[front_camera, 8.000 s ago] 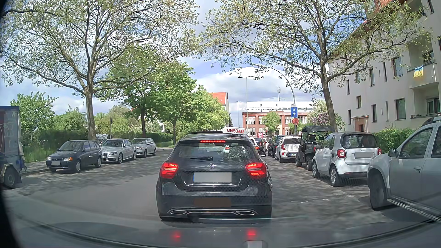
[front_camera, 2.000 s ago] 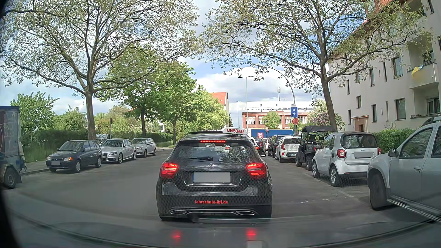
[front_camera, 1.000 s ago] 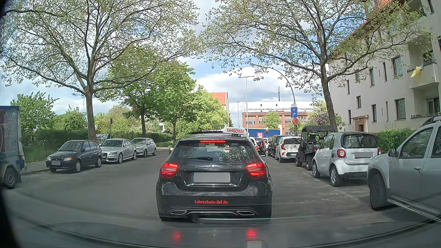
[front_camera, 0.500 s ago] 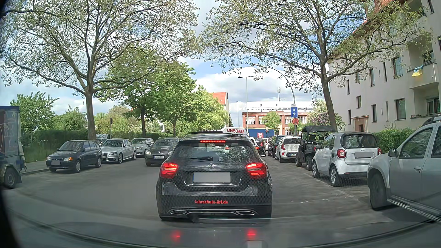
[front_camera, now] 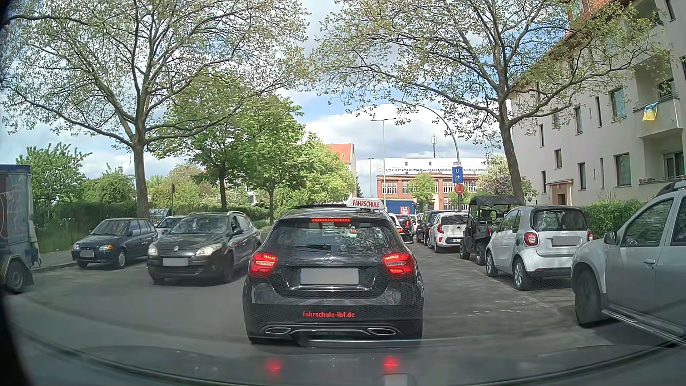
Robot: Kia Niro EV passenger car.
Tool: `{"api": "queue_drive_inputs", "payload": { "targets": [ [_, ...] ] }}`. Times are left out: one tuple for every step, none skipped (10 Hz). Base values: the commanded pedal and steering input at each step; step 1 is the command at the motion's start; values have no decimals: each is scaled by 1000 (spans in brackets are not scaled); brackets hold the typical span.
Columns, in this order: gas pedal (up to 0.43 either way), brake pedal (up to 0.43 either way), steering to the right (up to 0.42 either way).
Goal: Follow the waypoints while adhering to traffic rules and regulations
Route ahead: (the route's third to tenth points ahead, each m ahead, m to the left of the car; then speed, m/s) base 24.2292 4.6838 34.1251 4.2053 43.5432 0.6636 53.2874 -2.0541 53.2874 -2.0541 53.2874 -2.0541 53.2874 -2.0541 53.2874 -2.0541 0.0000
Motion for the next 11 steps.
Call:
{"api": "queue_drive_inputs", "payload": {
  "targets": [
    [0, 402, 3],
    [0, 402, 2],
    [0, 402, 2],
    [0, 402, 2],
    [0, 402, 2],
    [0, 402, 2],
    [0, 402, 2],
    [0, 402, 3],
    [0, 402, 2],
    [0, 402, 3],
    [0, 402, 3]
  ]
}}
